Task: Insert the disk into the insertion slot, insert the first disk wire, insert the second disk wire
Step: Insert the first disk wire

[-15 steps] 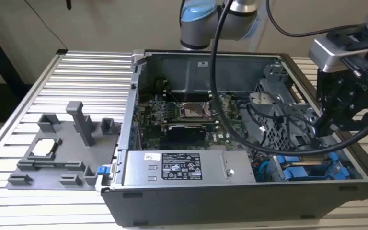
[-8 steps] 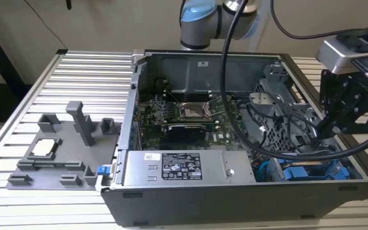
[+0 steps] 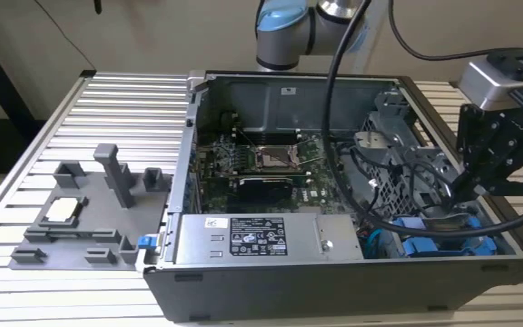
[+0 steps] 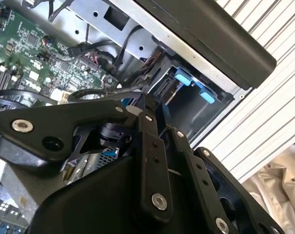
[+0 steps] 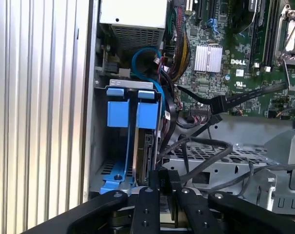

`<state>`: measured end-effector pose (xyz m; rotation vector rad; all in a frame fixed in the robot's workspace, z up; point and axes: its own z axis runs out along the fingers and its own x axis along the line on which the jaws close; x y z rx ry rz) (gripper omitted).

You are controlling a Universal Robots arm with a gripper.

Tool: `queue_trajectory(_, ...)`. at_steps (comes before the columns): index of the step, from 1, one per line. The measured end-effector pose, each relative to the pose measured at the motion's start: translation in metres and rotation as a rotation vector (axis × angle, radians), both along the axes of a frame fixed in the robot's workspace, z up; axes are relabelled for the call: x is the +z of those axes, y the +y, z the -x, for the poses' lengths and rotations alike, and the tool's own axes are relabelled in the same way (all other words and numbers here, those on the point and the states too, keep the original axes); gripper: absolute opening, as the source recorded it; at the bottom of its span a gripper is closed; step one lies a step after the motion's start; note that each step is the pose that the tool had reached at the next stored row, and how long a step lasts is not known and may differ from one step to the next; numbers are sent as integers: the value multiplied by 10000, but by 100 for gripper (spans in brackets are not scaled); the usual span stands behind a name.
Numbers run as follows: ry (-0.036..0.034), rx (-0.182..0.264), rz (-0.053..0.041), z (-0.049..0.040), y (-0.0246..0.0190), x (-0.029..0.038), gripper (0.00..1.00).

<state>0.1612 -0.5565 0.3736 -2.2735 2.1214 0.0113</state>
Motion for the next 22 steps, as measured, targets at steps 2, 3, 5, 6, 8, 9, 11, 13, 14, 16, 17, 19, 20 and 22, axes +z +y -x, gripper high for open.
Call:
queue_trajectory(2, 49, -17, 2, -9, -10, -16, 19)
queue_trajectory(3, 74, -23, 2, -14, -15, -24, 19)
queue_trajectory(5, 116, -33, 2, -24, -28, -40, 19)
queue_trajectory(6, 134, -36, -2, -29, -33, -47, 19)
queue_trajectory(8, 166, -48, -12, -38, -39, -61, 19)
queue_trajectory(9, 181, -56, -19, -43, -40, -67, 19)
queue_trajectory(11, 204, -78, -37, -46, -42, -82, 19)
queue_trajectory(13, 225, -106, -68, -49, -43, -95, 19)
queue_trajectory(14, 234, -127, -86, -50, -43, -104, 19)
queue_trajectory(16, 250, -158, -122, -55, -45, -121, 19)
queue_trajectory(17, 262, -164, -137, -59, -48, -130, 19)
queue_trajectory(19, 315, -175, -143, -69, -54, -143, 19)
queue_trajectory(20, 349, -179, -144, -74, -58, -149, 19)
queue_trajectory(22, 414, -185, -149, -85, -64, -162, 19)
